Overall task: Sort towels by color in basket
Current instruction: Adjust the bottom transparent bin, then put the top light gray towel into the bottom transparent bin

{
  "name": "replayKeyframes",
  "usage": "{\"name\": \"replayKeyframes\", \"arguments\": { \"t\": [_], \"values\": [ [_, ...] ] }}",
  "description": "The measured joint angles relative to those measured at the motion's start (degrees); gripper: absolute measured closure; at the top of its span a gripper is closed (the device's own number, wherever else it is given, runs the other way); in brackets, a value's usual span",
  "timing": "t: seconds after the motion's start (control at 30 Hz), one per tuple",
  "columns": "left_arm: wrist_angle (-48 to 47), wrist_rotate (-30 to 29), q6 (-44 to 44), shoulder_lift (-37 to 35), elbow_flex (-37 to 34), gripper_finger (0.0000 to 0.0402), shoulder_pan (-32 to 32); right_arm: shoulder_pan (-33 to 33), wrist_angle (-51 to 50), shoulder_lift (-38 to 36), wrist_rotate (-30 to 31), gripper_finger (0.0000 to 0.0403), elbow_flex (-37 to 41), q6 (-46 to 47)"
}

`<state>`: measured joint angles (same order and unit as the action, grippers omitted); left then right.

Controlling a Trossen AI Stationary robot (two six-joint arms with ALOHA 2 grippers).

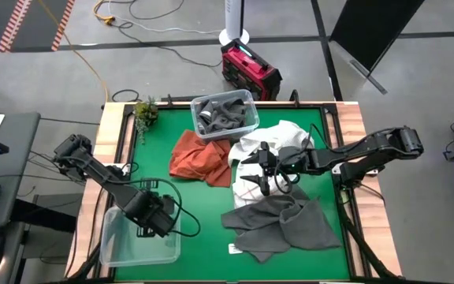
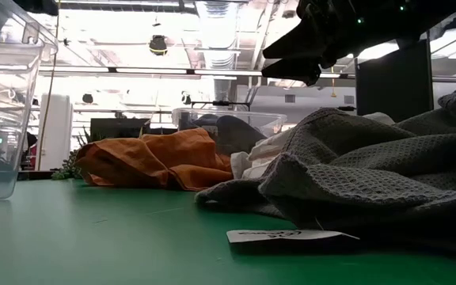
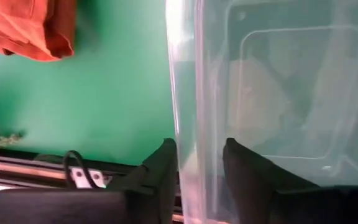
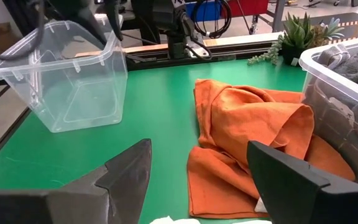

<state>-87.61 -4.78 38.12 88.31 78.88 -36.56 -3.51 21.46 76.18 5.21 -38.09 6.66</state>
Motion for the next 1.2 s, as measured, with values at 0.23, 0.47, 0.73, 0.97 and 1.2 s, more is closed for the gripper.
{"name": "replayKeyframes", "arguments": {
  "t": [0.23,0.47,0.73,0.97,1.2],
  "values": [
    [-1.93,-0.55,0.56,-0.02,9.48,0.0212,0.43,0.0,-0.27,0.0,-0.02,0.0111,0.0,-0.02],
    [-2.21,-17.24,-2.15,-0.11,20.41,0.0204,3.14,0.22,-7.68,-4.65,-0.09,0.0111,0.0,-0.48],
    [5.09,-49.39,-13.44,-0.15,19.3,0.0206,8.98,0.77,-18.75,-9.55,2.58,0.0111,-0.02,-0.48],
    [37.64,-37.31,-40.31,-0.09,7.53,0.0206,24.8,2.19,-17.78,-7.56,3.87,0.0111,-0.02,-0.94],
    [54.02,-14.91,-48.84,-0.09,-2.68,0.0206,34.92,2.34,-17.9,-8.39,4.15,0.0111,-0.04,0.24]
  ]
}}
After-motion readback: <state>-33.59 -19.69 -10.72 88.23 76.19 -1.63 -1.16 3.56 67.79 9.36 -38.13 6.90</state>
